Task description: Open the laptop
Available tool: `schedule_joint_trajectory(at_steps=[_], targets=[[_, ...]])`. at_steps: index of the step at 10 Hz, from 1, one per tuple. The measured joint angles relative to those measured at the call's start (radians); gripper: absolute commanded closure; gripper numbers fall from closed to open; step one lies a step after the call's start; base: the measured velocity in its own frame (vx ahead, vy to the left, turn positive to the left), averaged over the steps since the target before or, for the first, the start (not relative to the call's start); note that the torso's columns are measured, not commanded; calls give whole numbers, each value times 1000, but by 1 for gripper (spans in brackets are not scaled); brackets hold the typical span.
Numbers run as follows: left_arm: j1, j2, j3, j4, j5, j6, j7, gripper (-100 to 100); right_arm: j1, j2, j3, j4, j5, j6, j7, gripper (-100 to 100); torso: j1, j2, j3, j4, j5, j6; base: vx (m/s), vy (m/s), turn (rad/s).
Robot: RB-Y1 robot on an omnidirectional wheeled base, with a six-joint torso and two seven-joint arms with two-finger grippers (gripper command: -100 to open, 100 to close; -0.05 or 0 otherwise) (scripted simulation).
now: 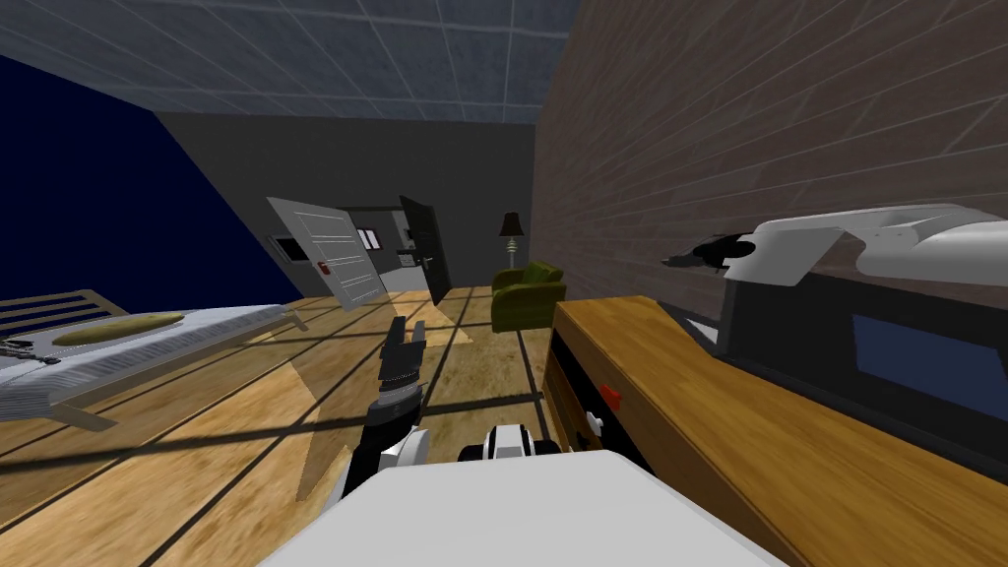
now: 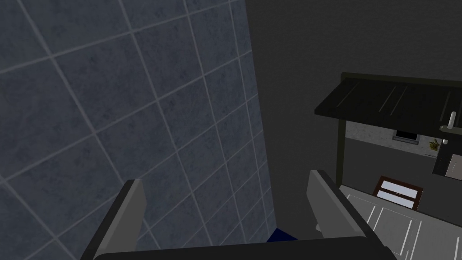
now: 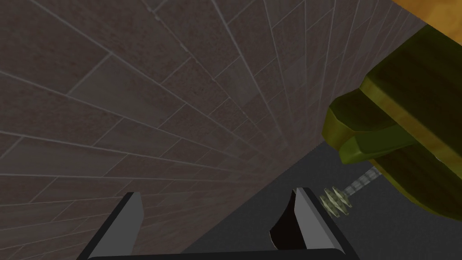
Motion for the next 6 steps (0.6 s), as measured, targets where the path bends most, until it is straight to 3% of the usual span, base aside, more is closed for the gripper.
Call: schedule_joint_trajectory(at_steps=[6], targets=[[0, 0, 0, 0, 0, 0, 0, 0, -9, 53, -17, -5, 97, -153, -15, -100, -9, -2, -1, -1, -5, 2, -151, -4, 42]])
